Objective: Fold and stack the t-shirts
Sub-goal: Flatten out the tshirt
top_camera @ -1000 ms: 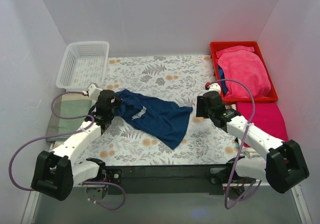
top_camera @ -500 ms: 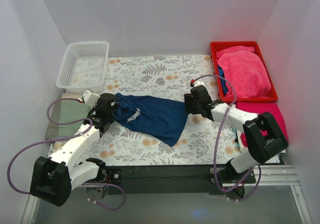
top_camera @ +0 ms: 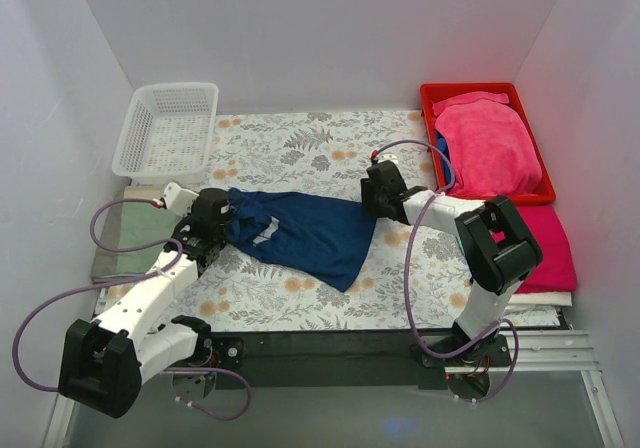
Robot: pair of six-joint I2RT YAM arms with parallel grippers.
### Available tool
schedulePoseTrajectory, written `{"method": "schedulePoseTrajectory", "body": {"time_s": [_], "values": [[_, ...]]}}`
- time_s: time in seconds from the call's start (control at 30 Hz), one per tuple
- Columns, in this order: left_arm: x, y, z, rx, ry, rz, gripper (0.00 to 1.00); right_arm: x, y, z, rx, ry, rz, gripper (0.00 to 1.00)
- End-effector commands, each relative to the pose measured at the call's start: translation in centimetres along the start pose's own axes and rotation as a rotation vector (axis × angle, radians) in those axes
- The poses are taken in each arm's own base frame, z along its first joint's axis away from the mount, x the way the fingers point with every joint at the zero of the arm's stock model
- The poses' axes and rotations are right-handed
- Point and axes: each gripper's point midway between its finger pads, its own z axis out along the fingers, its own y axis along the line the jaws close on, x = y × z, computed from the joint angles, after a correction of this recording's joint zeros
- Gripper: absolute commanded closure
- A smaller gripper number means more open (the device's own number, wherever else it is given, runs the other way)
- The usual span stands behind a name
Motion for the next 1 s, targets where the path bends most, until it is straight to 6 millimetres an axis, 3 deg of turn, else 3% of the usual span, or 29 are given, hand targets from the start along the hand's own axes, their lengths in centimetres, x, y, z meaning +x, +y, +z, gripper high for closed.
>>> {"method": "schedulePoseTrajectory", "body": {"time_s": [0.0, 0.27, 0.33, 0.6, 0.77, 0.83, 0.97], "values": [[-2.5, -0.5, -0.8, -0.005, -0.082, -0.034, 1.0, -2.0, 0.2, 0.6, 0.028, -0.048, 0.023, 0.36], [-3.0, -0.4, -1.2, -0.007, -0.095, -0.057, 1.0, -0.4, 0.6, 2.5, 0.022, 0.009, 0.017, 0.4], [-3.0, -0.5, -1.3, -0.004, -0.089, -0.064, 1.0, 0.0, 0.7, 2.9, 0.023, 0.023, 0.016, 0.46], [-2.8, -0.4, -1.6, -0.001, -0.074, -0.073, 1.0, 1.3, 0.0, 3.0, 0.054, 0.068, 0.005, 0.98], [-2.4, -0.5, -1.8, 0.011, -0.049, -0.056, 1.0, 1.2, -2.5, 0.8, 0.157, 0.049, -0.007, 0.99], [-1.7, -0.2, -1.5, 0.001, -0.025, -0.03, 1.0, 0.4, -3.6, -0.8, 0.2, 0.017, -0.002, 0.99], [1.3, 1.2, -1.0, -0.032, 0.078, -0.003, 1.0, 1.3, -7.8, -3.9, 0.344, 0.02, 0.008, 0.99]]}}
